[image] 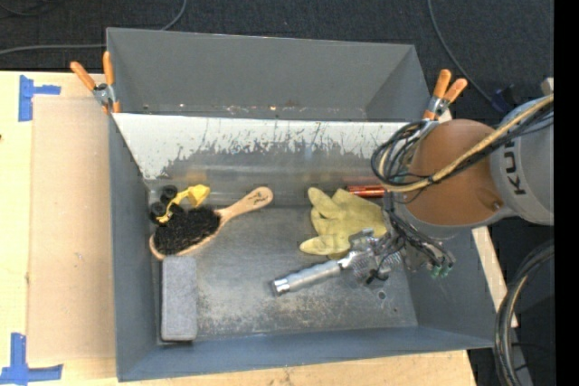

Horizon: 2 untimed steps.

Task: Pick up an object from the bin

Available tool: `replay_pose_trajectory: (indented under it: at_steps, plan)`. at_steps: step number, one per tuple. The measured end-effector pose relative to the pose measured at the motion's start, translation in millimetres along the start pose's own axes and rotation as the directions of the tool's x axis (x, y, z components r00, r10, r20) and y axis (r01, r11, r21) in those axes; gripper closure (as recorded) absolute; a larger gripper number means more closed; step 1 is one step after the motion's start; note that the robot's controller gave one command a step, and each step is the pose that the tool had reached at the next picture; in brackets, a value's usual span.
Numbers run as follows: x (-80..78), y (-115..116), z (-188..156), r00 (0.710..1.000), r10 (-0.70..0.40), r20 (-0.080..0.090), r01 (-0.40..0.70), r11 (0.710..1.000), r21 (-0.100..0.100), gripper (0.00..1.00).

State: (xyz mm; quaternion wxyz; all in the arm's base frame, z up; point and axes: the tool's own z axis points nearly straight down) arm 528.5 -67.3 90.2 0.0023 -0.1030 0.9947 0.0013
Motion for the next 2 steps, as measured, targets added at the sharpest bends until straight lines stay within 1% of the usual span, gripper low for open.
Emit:
replay_pose_trajectory:
  at_steps: [1, 2]
  plan:
    - [-6.2, -47, -40, 0.945, -0.327, 0.001, 0.327, 0.945, 0.001, 1.0]
    - [-4.5, -10, -130, 1.0, -0.026, -0.007, 0.026, 1.0, -0.005, 1.0]
